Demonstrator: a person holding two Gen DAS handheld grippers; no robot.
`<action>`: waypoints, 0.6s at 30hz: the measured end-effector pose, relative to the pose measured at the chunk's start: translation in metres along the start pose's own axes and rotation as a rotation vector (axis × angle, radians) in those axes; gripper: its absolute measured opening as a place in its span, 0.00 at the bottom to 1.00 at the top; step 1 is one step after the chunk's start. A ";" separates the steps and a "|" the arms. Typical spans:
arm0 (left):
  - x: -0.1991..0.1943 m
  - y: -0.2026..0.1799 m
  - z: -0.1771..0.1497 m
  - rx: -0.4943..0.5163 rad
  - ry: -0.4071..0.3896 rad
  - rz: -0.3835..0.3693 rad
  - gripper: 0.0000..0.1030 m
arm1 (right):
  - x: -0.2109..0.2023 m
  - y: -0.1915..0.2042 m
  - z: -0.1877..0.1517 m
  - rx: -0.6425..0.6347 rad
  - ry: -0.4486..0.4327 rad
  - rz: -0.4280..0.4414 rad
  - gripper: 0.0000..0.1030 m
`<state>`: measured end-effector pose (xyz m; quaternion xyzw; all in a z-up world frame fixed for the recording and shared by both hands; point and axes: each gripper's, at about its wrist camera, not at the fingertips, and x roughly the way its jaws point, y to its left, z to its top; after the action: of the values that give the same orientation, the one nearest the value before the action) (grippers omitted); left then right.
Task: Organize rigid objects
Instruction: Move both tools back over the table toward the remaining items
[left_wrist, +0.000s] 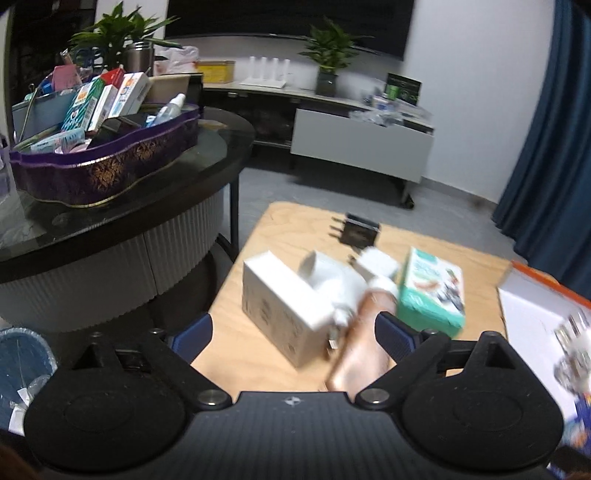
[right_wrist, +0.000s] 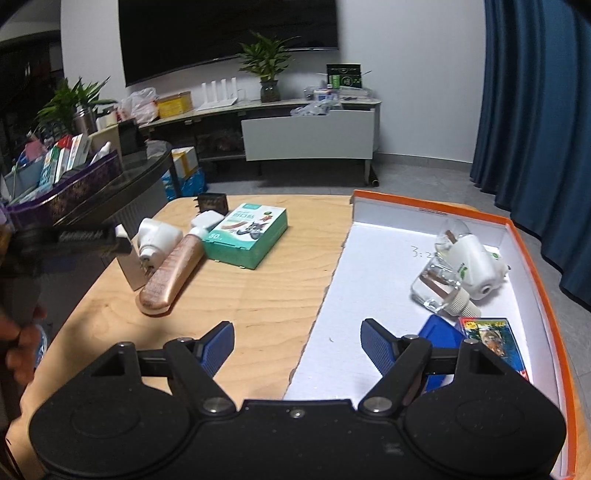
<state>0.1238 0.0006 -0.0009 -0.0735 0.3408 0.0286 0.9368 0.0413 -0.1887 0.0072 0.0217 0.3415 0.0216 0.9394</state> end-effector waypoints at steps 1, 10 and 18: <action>0.005 0.001 0.005 -0.012 -0.004 0.011 0.94 | 0.001 0.001 0.000 -0.005 0.000 -0.002 0.87; 0.026 0.027 0.010 -0.049 0.015 0.069 0.93 | 0.015 0.000 -0.001 -0.016 0.024 -0.007 0.87; -0.008 0.068 -0.011 -0.092 0.003 0.031 0.96 | 0.022 0.005 -0.001 -0.023 0.030 0.013 0.87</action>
<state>0.1039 0.0656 -0.0120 -0.1110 0.3417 0.0588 0.9314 0.0572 -0.1825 -0.0068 0.0128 0.3551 0.0322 0.9342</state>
